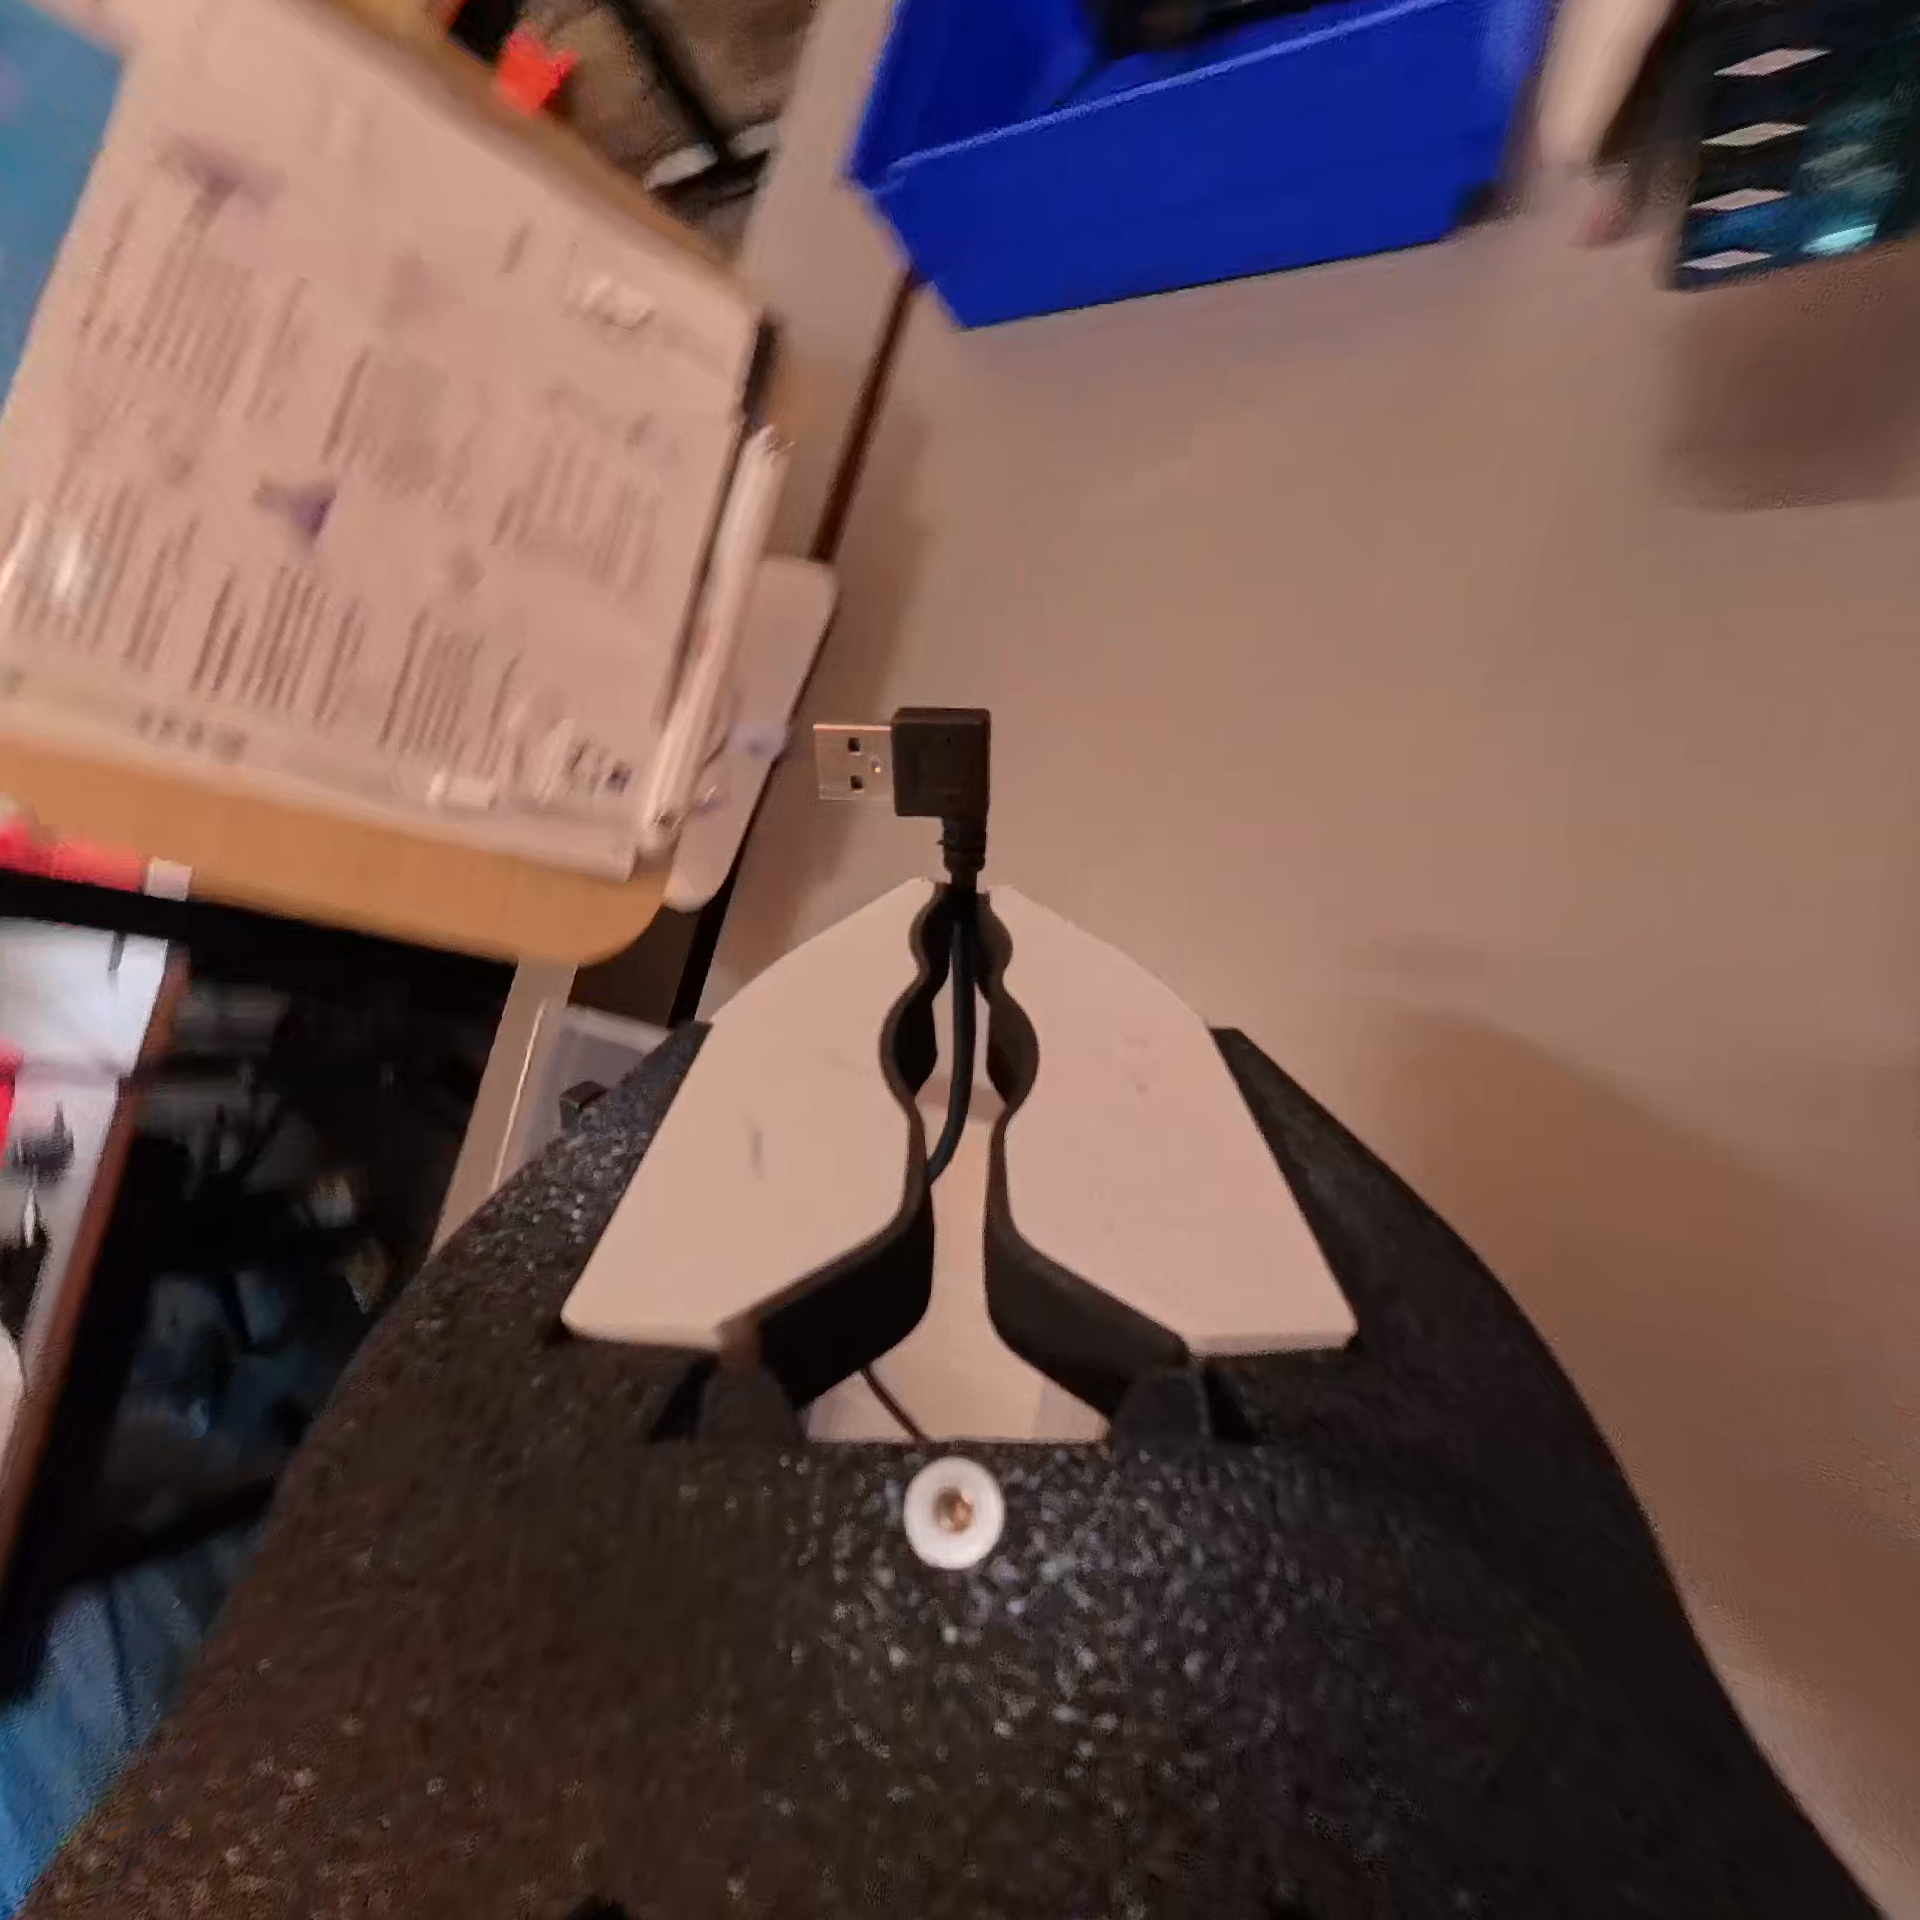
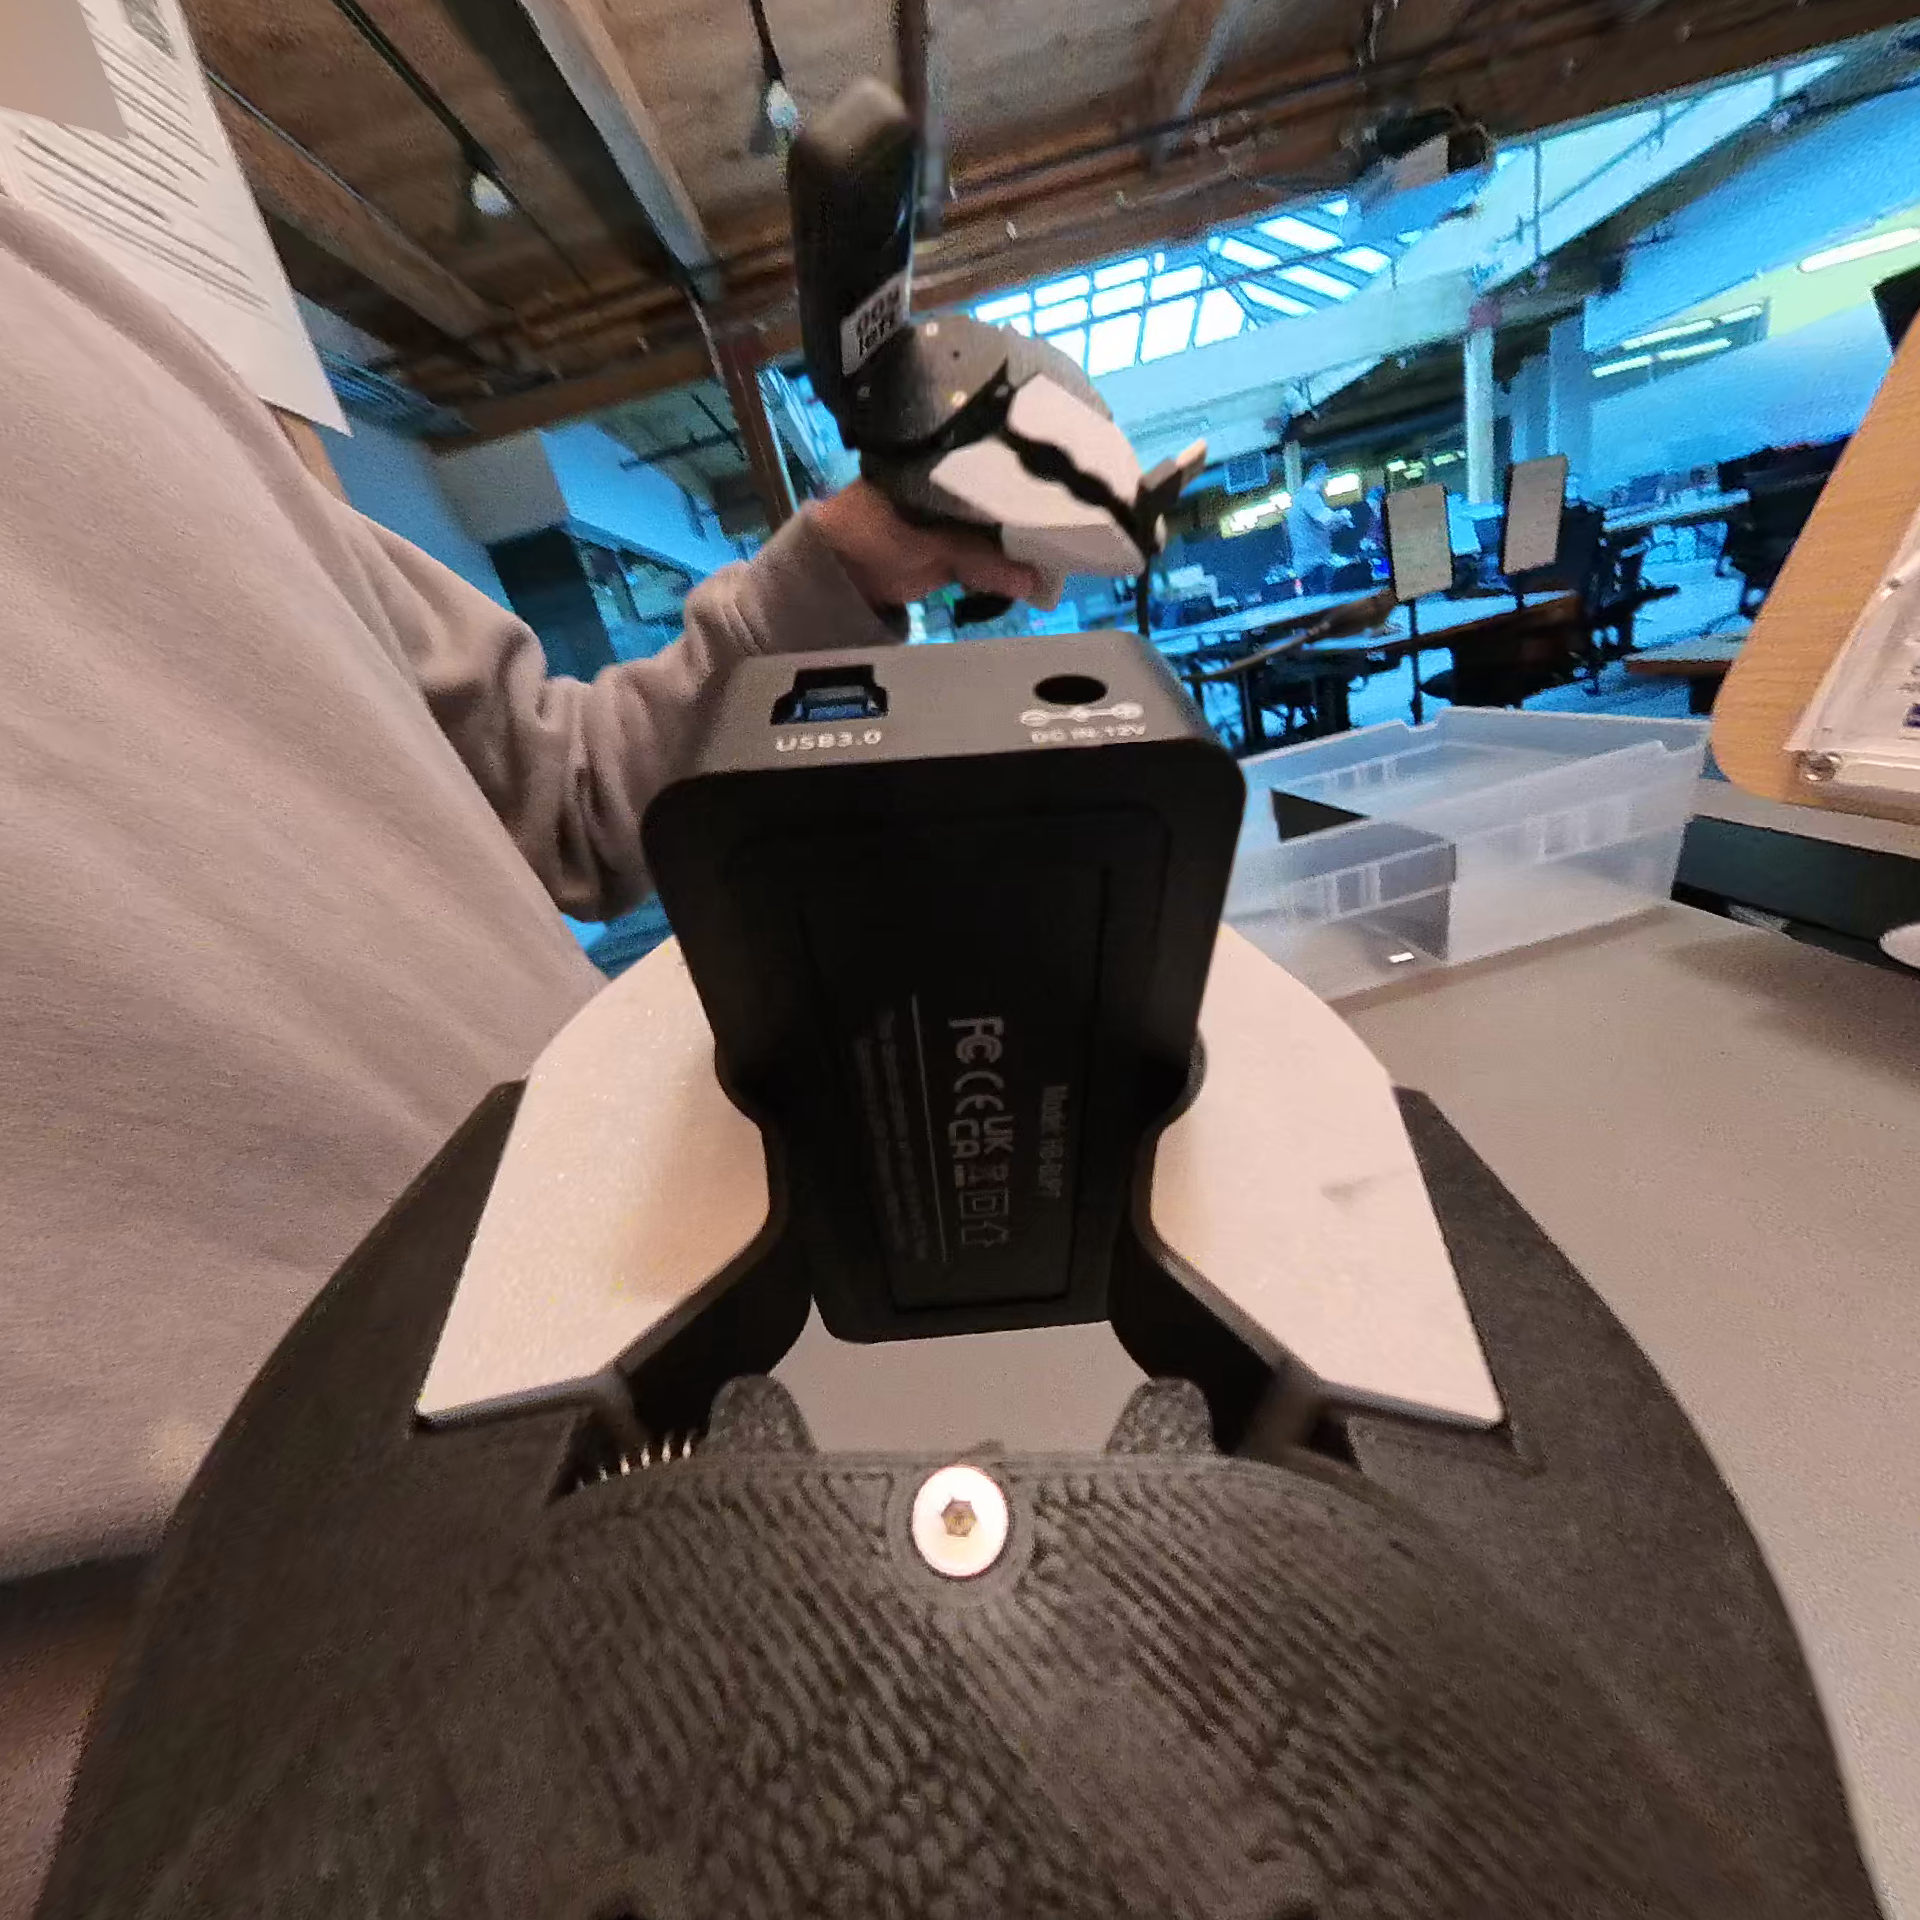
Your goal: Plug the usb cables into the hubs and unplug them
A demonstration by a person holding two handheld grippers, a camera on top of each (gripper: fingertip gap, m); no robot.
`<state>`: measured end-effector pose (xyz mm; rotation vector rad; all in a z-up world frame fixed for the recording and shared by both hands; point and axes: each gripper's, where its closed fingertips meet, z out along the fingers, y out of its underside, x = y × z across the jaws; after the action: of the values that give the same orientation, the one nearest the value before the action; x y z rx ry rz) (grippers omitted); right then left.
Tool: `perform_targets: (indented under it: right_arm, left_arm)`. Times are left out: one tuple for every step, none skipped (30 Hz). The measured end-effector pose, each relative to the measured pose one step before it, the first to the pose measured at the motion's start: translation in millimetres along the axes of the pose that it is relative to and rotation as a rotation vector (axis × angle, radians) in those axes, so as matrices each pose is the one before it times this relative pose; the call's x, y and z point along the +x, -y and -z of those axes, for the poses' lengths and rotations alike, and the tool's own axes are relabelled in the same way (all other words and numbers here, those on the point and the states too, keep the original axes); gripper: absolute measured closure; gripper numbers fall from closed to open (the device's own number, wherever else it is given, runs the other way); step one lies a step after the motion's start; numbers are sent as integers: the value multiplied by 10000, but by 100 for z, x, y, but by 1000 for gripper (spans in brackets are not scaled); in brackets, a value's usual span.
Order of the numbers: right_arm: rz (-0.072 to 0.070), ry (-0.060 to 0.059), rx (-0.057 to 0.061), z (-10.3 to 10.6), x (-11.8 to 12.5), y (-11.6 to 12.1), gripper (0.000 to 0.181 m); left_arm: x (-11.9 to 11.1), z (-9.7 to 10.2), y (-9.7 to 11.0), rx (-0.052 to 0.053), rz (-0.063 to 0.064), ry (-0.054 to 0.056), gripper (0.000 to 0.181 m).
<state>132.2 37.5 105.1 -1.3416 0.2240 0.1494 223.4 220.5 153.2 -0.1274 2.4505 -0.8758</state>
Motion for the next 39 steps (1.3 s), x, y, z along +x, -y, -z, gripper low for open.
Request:
perform_targets:
  right_arm:
    - [-73, 159, 212, 152, -181, 269, 107]
    - [-96, 184, 168, 160, -231, 192, 107]
    - [-83, 95, 116, 155, -122, 126, 107]
    - [-30, 22, 102, 137, -71, 90, 107]
    - [-87, 161, 122, 151, -256, 106, 107]
    - [-111, 138, 141, 145, -240, 115, 107]
    - [-33, -25, 112, 150, -40, 45, 107]
    - [-22, 18, 103, 171, -95, -6, 107]
    - [-76, 52, 28, 178, -137, -139, 107]
    - [0, -214, -116, 126, 193, -284, 107]
    - [133, -355, -235, 87, 350, -431, 107]
    - [115, -166, -337, 25, 79, -560, 107]
    - [87, -177, -310, -39, 104, -473, 107]
    - [143, -281, -177, -71, 214, -242, 107]
    - [115, -23, -120, -74, -144, -154, 107]
    - [62, 128, -58, -75, -341, -41, 107]
    - [66, -18, 58, -86, -125, 142, 107]
    - [42, -24, 51, -69, -79, 162, 107]
    - [-6, 96, -17, -74, -200, 68, 107]
    - [4, 64, -23, -88, -139, 92, 107]
    - [70, -63, -8, -115, 35, 100, 107]
    - [64, 12, -48, -114, -56, 34, 107]
    - [-7, 138, -90, -144, -212, -28, 107]
    - [31, 22, -79, -154, -75, -1, 107]
    - [116, -85, -81, -145, 47, -17, 107]
    - [98, -18, -129, -118, -41, -85, 107]
    - [37, 35, -142, -80, -101, -94, 107]
    - [44, 26, -75, -48, -90, 5, 107]
    - [64, 0, -15, -18, -54, 70, 107]
    - [37, 50, 25, 22, -116, 136, 107]
    - [16, 63, 79, 42, -127, 217, 107]
    - [27, 6, 106, 49, -36, 269, 107]
    - [45, -14, 103, 66, 22, 222, 107]
    - [12, 46, 45, 63, -42, 96, 107]
    - [-9, 22, 25, 53, 10, 31, 107]
    - [6, -70, 30, 24, 145, 4, 107]
    - [8, -52, 3, 11, 119, -79, 107]
    - [18, -52, -36, -13, 100, -121, 107]
    - [82, -141, -24, -22, 195, -76, 107]
  left_arm:
    - [1200, -532, 900, 199, -721, -324, 178]
    - [1148, -766, 643, 144, -618, -327, 178]
    - [1277, -969, 471, 163, -653, -394, 178]
    - [1155, -1063, 499, 269, -770, -215, 178]
    - [1177, -1118, 449, 274, -764, -175, 178]
    - [1354, -1198, 285, 179, -541, -335, 179]
    - [1233, -1281, 45, 66, -275, -324, 179]
    - [977, -1300, -166, -6, -194, -172, 178]
    - [948, -1252, -205, 6, -232, -120, 178]
    - [912, -1159, -70, 94, -156, -91, 178]
    - [801, -1051, -12, 143, -59, 0, 178]
    - [775, -899, 4, 135, -15, 11, 178]
    - [785, -724, 101, 194, 57, -54, 178]
    - [724, -519, 296, 331, 186, -101, 178]
    - [567, -275, 556, 539, 425, -150, 178]
    - [267, -22, 889, 816, 700, -97, 178]
    - [14, 182, 1130, 1038, 829, -48, 178]
    - [76, 306, 1113, 1058, 837, -198, 178]
    - [149, 356, 902, 947, 771, -298, 178]
    - [127, 417, 843, 924, 691, -303, 178]
    - [122, 490, 913, 987, 701, -322, 178]
    - [99, 533, 998, 1063, 682, -318, 178]
    - [83, 564, 1035, 1093, 578, -266, 179]
    - [126, 539, 967, 1016, 488, -263, 179]
    - [205, 511, 824, 889, 402, -281, 179]
    - [275, 450, 681, 732, 324, -275, 179]
    - [264, 359, 577, 584, 198, -202, 179]
    - [389, 258, 603, 529, 96, -247, 179]
    - [650, 167, 703, 533, 141, -428, 179]
    - [741, 56, 809, 542, 108, -482, 179]
    - [809, -60, 777, 460, 33, -507, 179]
    - [750, -135, 680, 354, 39, -490, 179]
    - [612, -189, 663, 335, 13, -419, 179]
    - [518, -205, 633, 344, 26, -381, 179]
    - [320, -177, 581, 351, 56, -276, 179]
    - [63, -136, 534, 366, 25, -109, 179]
    - [-17, -64, 428, 343, 73, -61, 179]
    - [10, -4, 322, 316, 220, -102, 179]
    - [-122, 41, 226, 296, 300, -18, 179]
